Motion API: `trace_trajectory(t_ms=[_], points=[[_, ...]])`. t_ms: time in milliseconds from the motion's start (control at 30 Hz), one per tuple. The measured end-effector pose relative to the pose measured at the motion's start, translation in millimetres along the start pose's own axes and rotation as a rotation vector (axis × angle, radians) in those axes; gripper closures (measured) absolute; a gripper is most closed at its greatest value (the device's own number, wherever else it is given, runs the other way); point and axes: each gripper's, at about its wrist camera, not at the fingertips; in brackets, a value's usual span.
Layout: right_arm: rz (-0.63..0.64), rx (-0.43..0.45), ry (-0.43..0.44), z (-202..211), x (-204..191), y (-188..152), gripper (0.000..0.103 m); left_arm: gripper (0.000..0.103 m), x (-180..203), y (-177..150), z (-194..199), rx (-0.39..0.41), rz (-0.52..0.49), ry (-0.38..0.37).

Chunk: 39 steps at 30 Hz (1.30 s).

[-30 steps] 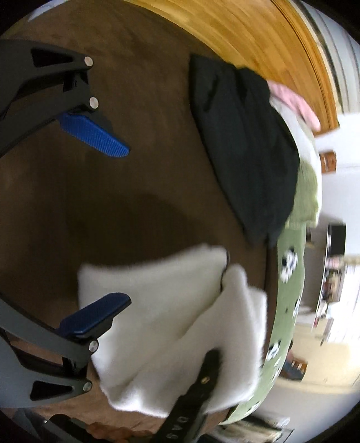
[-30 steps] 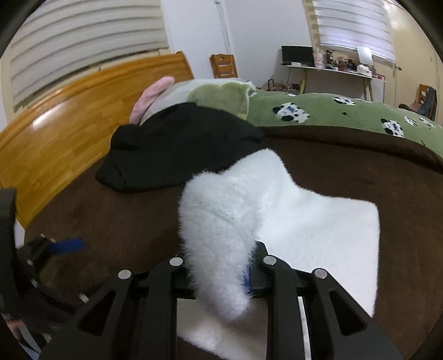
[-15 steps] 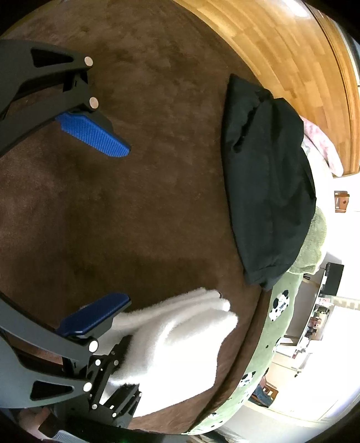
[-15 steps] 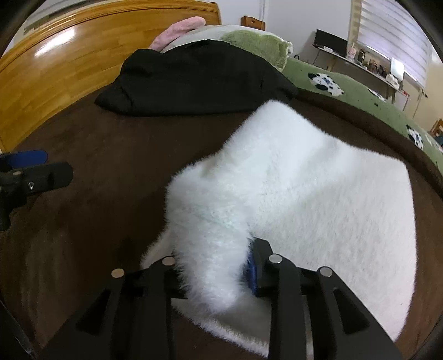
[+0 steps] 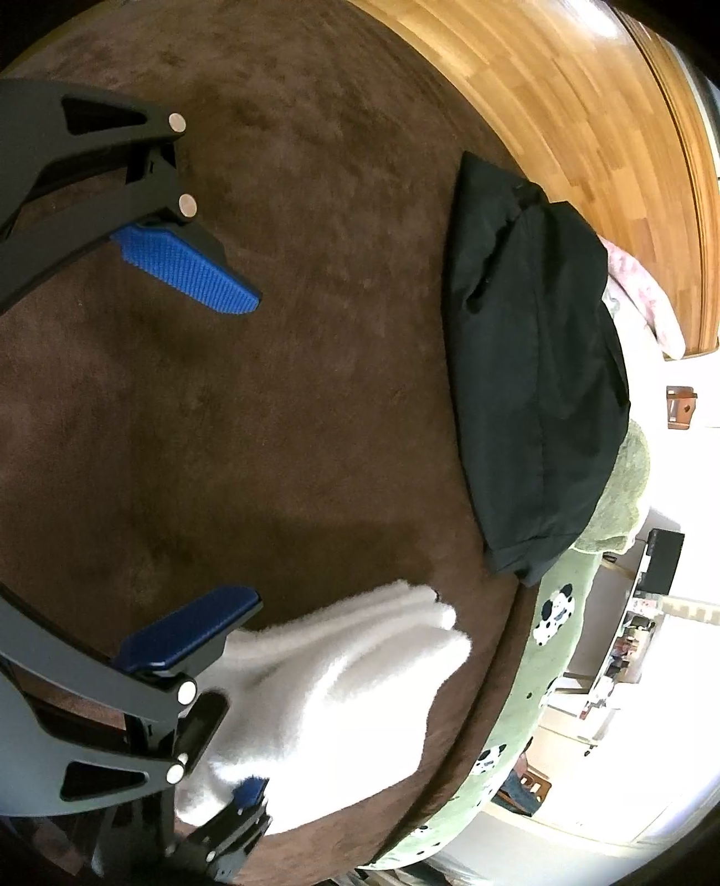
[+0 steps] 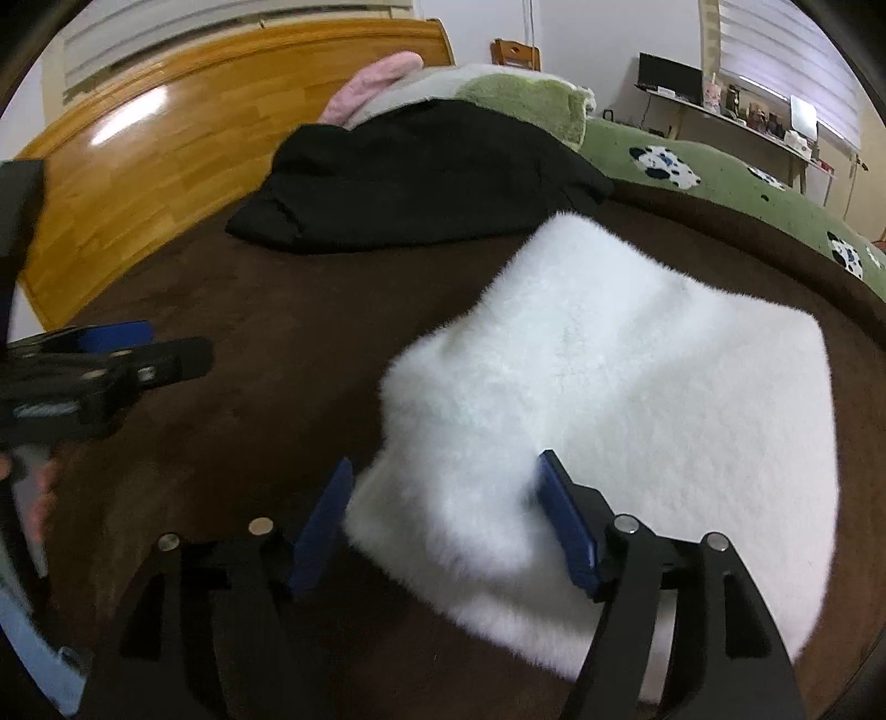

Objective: Fold large clothes
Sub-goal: 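Release the folded side with the right tool and press it flat, then slide both tools under the folded cardigan bundle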

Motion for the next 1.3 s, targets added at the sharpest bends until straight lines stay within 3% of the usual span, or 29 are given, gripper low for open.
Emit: trace_trajectory(t_ms=[167,267,500,667,833,933,1000,1100,1300], points=[[0.035,0.045,-0.008,41,11,14,0.023,0.007,4,0,4,-0.006,-0.007,-0.021],[0.056,0.062,-0.025,57,32,31,0.019,0.007,16,3,11,-0.005,-0.037,-0.085],[0.079,0.017,0.002,59,86,70,0.018,0.007,80,18,29,0.025,-0.119,-0.191],[0.073,-0.01,0.06,38,117,96,0.018,0.007,132,25,27,0.048,-0.172,-0.229],[0.035,-0.07,0.071,-5,136,114,0.018,0.007,166,20,2,0.035,-0.193,-0.183],[0.043,-0.117,0.07,-31,135,119,0.023,0.007,169,15,-20,-0.012,-0.176,-0.175],[0.038,-0.149,0.074,-48,132,120,0.033,0.006,167,8,-35,-0.042,-0.165,-0.17],[0.046,-0.193,0.055,-74,124,122,0.04,0.006,155,0,-48,-0.073,-0.087,-0.22],[0.064,-0.262,-0.019,-110,119,118,0.038,0.006,134,-18,-59,-0.106,0.014,-0.263]])
Point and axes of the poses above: each gripper's, at about its wrist camera, not at the fingertips, and z roughly against the way its jaws point, x to its right, y to its top, and after that the axes turned 7 degrees about y, right-handed
